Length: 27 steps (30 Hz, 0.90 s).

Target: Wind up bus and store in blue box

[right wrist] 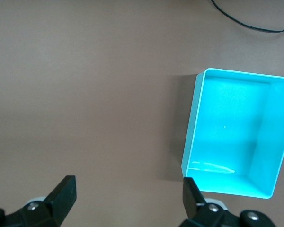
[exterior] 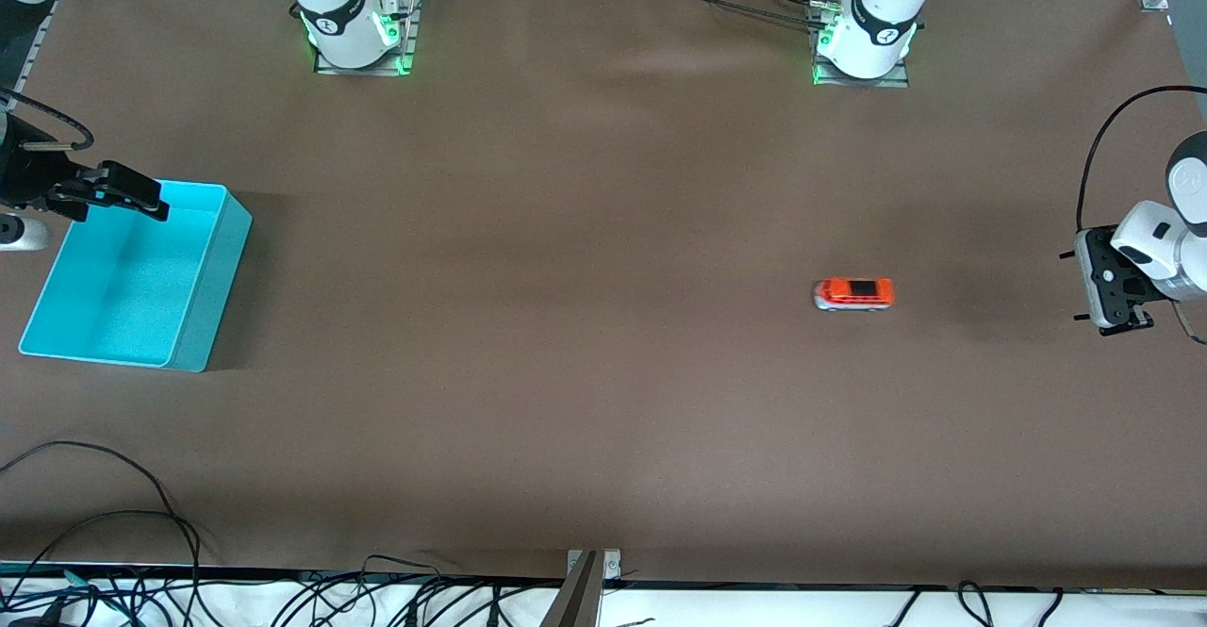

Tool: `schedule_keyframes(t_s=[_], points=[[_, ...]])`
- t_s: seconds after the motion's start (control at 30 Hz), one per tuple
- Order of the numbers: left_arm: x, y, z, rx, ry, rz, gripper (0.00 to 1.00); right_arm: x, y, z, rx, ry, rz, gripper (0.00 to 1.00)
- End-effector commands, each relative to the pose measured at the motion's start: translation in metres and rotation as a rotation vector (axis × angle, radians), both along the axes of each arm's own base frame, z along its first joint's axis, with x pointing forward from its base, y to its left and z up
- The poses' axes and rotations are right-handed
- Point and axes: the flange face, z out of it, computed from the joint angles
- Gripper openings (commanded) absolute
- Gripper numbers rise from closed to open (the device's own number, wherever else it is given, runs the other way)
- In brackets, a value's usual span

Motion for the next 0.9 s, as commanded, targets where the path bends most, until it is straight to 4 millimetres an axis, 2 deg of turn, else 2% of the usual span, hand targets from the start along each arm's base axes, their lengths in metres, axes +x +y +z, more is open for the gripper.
schedule_keyframes(t_s=[0.0,0.23,0.43,0.67,0.87], points=[[0.013,-0.034,0.025,0.014,0.026,0.086,1.0,0.002,-0.001,0.004,-0.007,-0.007,-0.015,1.0],[0.022,-0.098,0.046,-0.001,0.06,0.217,1.0,0.002,-0.004,0.004,-0.008,-0.007,-0.011,1.0],[0.02,-0.126,0.06,0.019,0.108,0.317,1.0,0.003,-0.003,0.004,-0.011,-0.009,-0.007,1.0],[0.018,-0.165,0.09,0.024,0.133,0.439,1.0,0.003,0.002,0.004,-0.009,-0.007,0.001,1.0],[0.014,-0.186,0.103,0.052,0.161,0.511,1.0,0.005,0.004,-0.001,-0.006,0.0,-0.005,1.0]])
